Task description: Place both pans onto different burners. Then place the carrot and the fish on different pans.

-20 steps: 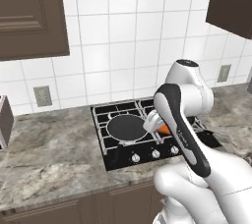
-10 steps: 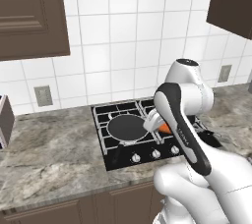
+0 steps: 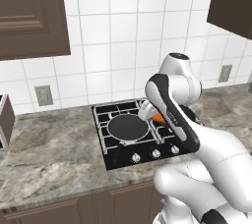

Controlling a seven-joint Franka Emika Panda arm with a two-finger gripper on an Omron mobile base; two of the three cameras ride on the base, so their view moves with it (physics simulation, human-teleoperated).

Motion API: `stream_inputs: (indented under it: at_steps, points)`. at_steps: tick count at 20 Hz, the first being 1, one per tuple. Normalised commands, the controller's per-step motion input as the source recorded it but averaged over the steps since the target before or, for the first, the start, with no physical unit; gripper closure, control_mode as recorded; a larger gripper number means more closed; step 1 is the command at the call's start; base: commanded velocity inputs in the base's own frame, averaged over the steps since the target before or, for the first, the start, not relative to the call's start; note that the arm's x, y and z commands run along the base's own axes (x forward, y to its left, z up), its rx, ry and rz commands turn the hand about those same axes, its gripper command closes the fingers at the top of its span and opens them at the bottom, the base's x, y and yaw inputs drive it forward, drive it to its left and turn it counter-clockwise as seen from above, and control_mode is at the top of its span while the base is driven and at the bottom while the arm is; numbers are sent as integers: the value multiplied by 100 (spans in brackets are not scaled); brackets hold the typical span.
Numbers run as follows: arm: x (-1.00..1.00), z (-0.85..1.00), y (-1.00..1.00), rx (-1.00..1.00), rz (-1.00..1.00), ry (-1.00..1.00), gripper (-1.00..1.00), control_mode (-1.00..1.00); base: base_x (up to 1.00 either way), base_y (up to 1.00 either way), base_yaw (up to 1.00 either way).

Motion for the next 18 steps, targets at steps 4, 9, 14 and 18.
stream_inputs:
  at_steps: [4,9,14,18]
  points:
    - [68,0,7,0,0,0,100,-100,0,0,0]
    - [74,-4,10,0,0,0,100,-100,0,0,0]
    - [68,-23,2,0,0,0,100,-100,0,0,0]
    - [66,-41,1,0,0,0,100,-100,0,0,0]
